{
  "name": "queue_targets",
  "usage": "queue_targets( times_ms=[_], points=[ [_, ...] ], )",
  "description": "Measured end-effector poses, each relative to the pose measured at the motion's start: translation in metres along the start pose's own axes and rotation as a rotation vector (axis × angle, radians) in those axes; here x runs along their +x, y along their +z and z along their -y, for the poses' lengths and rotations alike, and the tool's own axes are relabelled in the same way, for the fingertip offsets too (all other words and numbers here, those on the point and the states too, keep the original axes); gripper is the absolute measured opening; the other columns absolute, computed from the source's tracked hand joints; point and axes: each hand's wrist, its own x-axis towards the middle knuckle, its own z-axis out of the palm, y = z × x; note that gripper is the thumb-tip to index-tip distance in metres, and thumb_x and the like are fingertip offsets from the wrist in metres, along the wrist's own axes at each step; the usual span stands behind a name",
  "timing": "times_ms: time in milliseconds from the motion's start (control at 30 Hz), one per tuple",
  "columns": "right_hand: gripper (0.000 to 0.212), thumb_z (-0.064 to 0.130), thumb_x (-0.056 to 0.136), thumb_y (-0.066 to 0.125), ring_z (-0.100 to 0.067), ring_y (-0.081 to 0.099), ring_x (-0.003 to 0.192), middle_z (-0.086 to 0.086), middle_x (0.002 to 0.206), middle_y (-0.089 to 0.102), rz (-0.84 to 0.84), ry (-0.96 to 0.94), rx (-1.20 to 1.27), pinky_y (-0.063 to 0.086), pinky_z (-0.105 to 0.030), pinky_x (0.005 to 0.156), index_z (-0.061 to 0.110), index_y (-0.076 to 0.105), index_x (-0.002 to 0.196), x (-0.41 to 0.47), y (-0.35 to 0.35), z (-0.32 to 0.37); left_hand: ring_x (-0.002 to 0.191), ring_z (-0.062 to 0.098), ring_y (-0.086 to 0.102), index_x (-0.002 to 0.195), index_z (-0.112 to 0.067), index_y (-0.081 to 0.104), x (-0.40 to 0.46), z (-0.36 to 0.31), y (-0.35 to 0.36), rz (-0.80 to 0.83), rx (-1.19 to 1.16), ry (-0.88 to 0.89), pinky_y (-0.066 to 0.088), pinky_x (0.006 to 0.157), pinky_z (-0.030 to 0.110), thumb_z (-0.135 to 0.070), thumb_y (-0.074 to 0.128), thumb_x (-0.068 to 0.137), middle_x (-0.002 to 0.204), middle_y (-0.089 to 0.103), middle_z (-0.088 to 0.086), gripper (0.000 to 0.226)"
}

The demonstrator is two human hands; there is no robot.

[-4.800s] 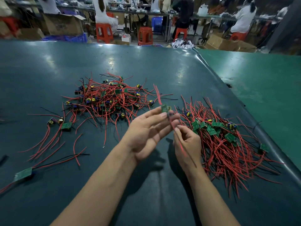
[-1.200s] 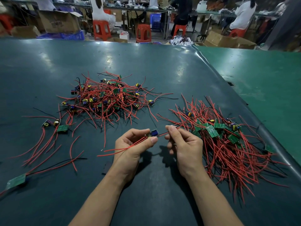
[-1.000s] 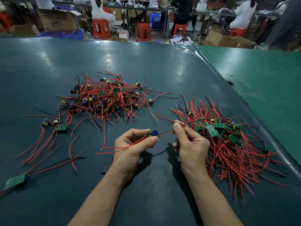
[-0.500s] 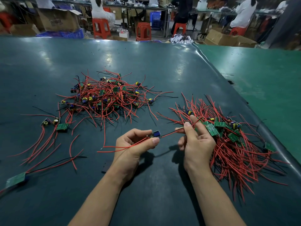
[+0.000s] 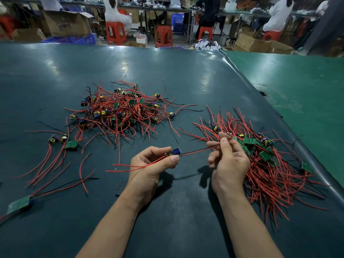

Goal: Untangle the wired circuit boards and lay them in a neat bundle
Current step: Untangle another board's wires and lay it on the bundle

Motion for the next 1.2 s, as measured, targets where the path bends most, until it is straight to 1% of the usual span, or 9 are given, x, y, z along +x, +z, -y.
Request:
queue_targets(
  times_ms=[200,367,467,567,700,800,900,1067,1200],
  points=[
    [0.026,0.024,0.105,0.043,-0.012,0.047,0.029,-0.009,0.060,0.069,-0.041,0.031,0.075,0.032,-0.015,0.032,0.012,0.065,0.096,0.002,-0.001,0.002,0.063,0.019,0.064,0.078,-0.015,0.076,-0.001,-0.001,0.000,0.006,-0.003,0.008,0.053,0.067,0.022,-0.006,0.085,0.055,0.073,0.070,0.009,0.026],
    [0.054,0.057,0.080,0.057,-0.017,0.063,0.046,-0.010,0.096,0.076,0.175,0.205,0.065,0.045,-0.020,0.036,0.012,0.060,0.110,-0.006,0.005,0.005,0.058,0.015,0.065,0.073,-0.014,0.076,0.003,-0.004,0.001,-0.074,-0.181,0.010,0.049,0.050,0.014,0.000,0.079,0.059,0.073,0.071,0.008,0.020],
    [0.035,0.042,0.079,0.065,-0.014,0.057,0.043,-0.010,0.074,0.072,0.353,0.264,-0.047,0.041,-0.019,0.036,0.010,0.068,0.093,-0.018,0.011,-0.001,0.062,0.015,0.065,0.080,-0.014,0.077,0.002,0.000,0.001,-0.048,-0.079,0.067,0.053,0.060,0.020,-0.011,0.080,0.058,0.077,0.072,0.009,0.022],
    [0.023,0.026,0.092,0.059,-0.012,0.051,0.040,-0.006,0.058,0.062,0.363,0.219,-0.094,0.038,-0.018,0.037,0.008,0.072,0.085,-0.021,0.010,-0.003,0.061,0.016,0.063,0.085,-0.013,0.077,0.001,0.002,0.003,-0.034,-0.004,0.087,0.052,0.062,0.021,-0.021,0.083,0.058,0.077,0.072,0.011,0.029],
    [0.043,0.051,0.080,0.058,-0.012,0.047,0.037,-0.005,0.055,0.059,0.288,0.274,-0.010,0.034,-0.018,0.036,0.010,0.073,0.083,-0.016,0.010,0.002,0.054,0.010,0.054,0.079,-0.010,0.077,0.006,-0.001,0.002,-0.105,-0.194,0.053,0.047,0.056,0.018,-0.028,0.075,0.065,0.076,0.071,0.009,0.022],
    [0.070,0.073,0.077,0.044,-0.011,0.035,0.033,-0.001,0.042,0.045,0.202,0.339,0.231,0.026,-0.017,0.041,0.010,0.073,0.070,-0.008,0.001,0.007,0.053,0.010,0.045,0.071,-0.011,0.067,0.008,-0.007,-0.003,-0.110,-0.353,-0.021,0.041,0.053,0.020,-0.052,0.081,0.055,0.065,0.059,0.002,0.046],
    [0.067,0.067,0.081,0.046,-0.010,0.023,0.027,0.000,0.032,0.034,0.279,0.368,0.337,0.019,-0.016,0.040,0.007,0.072,0.064,-0.003,-0.006,0.010,0.049,0.009,0.049,0.069,-0.014,0.056,0.008,-0.012,-0.008,-0.034,-0.416,-0.110,0.044,0.047,0.018,-0.065,0.089,0.034,0.063,0.055,-0.001,0.070],
    [0.045,0.058,0.075,0.062,-0.007,0.035,0.030,-0.002,0.043,0.051,0.649,0.367,-0.270,0.024,-0.015,0.034,0.016,0.078,0.084,-0.018,0.003,-0.003,0.025,0.006,0.036,0.064,-0.017,0.054,-0.004,-0.010,-0.001,0.135,-0.018,-0.163,0.025,0.029,0.009,-0.067,0.083,0.047,0.052,0.055,0.001,0.060],
    [0.027,0.041,0.082,0.074,-0.007,0.040,0.035,-0.003,0.049,0.054,0.777,0.372,-0.246,0.031,-0.015,0.034,0.014,0.076,0.079,-0.019,0.000,-0.006,0.028,0.010,0.044,0.074,-0.009,0.050,-0.013,-0.002,0.008,0.200,0.263,-0.052,0.030,0.030,0.013,-0.036,0.080,0.065,0.056,0.064,0.008,0.042]
  ],
)
